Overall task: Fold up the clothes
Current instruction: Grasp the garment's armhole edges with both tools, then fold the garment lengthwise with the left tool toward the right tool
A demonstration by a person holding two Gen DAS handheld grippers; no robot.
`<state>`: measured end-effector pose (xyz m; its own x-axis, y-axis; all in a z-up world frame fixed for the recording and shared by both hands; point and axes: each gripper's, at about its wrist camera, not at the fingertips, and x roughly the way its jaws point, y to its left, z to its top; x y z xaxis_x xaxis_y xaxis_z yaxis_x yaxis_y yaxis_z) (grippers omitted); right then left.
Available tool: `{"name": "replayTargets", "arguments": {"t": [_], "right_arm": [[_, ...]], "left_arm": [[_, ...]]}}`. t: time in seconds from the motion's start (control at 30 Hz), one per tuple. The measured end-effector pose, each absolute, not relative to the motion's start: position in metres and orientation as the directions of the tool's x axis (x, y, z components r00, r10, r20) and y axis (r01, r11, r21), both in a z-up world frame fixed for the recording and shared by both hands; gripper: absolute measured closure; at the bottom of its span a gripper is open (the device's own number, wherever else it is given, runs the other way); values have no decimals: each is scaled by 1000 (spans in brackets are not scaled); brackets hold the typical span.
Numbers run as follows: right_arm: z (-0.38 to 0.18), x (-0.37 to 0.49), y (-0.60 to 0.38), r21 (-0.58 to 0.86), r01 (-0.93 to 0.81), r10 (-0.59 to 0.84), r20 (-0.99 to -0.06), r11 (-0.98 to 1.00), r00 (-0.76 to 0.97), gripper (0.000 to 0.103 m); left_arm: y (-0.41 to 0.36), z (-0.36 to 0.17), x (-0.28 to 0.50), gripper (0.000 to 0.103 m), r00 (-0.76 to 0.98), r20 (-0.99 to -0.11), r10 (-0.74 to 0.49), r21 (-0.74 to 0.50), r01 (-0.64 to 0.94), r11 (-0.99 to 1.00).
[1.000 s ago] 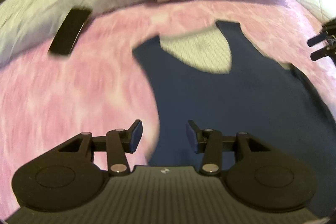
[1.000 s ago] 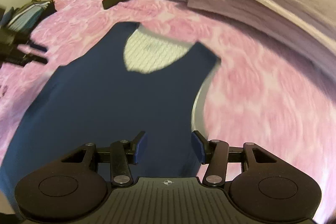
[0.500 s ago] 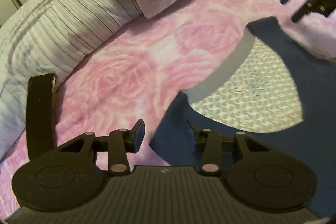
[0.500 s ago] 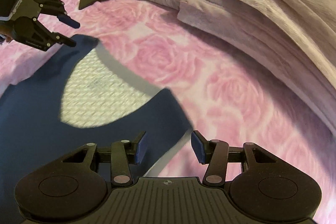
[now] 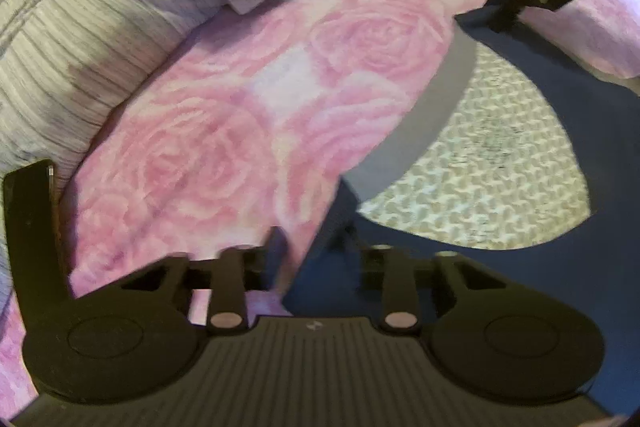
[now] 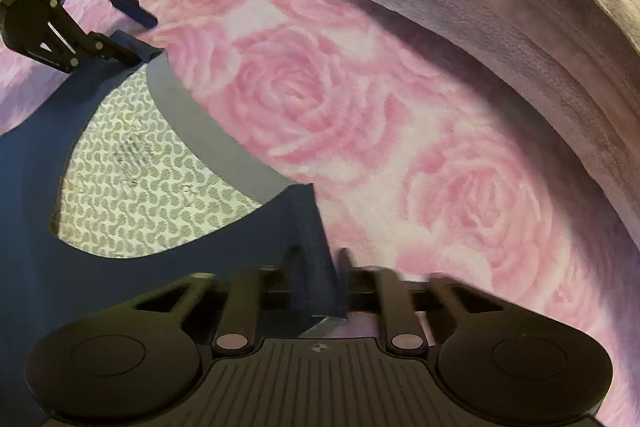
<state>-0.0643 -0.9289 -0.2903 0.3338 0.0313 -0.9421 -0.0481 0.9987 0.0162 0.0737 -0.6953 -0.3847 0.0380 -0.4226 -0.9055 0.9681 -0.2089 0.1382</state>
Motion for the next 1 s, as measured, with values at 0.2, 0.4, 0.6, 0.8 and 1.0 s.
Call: {"name": "replayTargets", "arguments": {"t": [0.2, 0.4, 0.6, 0.8, 1.0], "right_arm": [[-253, -84, -906, -44, -24, -31, -916, 999, 401, 102], [-188, -129, -857, -122, -81, -69, -875, 989, 479, 102], [-135, -207, -777, -185, -152, -83, -854, 971, 514, 102], [-122, -300, -692, -190, -231, -53, -866, 954, 497, 102], [-139, -396, -617, -152, -310, 4, -894, 938, 448, 102]], "left_arm": [[-672, -358, 53, 102, 82, -876, -475, 210, 952, -223], [-603, -291, 22, 102, 59, -805, -590, 241, 942, -235], [-500, -248, -42, 102, -2, -791, -612, 213, 937, -277], [-393, -235, -123, 103, -44, -814, -580, 169, 937, -307], [-307, -234, -219, 103, -29, -847, -532, 171, 931, -323]]}}
